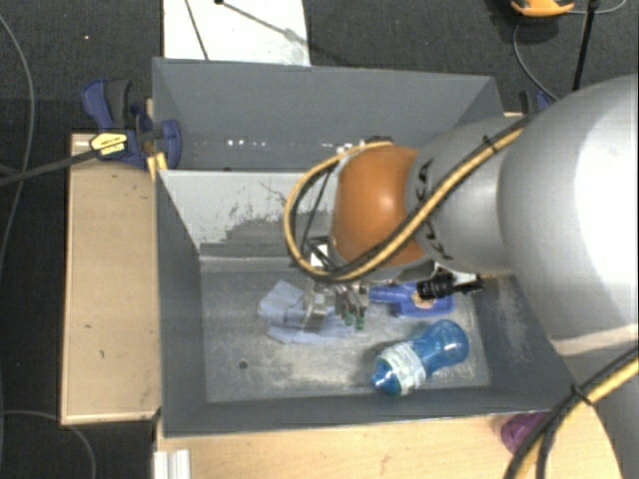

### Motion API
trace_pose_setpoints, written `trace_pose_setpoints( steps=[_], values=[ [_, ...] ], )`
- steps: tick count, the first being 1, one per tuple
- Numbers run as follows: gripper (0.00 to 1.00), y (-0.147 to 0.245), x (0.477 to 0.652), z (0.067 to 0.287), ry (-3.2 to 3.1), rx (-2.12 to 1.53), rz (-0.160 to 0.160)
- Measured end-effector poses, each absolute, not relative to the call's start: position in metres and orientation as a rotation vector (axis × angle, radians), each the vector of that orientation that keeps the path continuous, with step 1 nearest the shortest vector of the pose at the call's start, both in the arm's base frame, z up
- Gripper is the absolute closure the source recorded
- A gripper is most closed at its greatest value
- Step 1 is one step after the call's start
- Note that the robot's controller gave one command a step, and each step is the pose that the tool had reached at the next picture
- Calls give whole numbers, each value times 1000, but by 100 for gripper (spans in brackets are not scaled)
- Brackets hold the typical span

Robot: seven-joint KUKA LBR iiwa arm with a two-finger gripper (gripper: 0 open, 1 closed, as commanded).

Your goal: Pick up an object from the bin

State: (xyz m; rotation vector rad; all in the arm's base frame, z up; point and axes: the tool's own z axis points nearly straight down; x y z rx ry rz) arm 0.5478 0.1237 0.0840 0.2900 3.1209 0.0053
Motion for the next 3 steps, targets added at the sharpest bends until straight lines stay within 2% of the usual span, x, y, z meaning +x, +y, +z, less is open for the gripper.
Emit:
trace_pose_setpoints(
  steps=[3],
  values=[
    [100, 124, 550, 142, 3115, 290, 9]
  ],
)
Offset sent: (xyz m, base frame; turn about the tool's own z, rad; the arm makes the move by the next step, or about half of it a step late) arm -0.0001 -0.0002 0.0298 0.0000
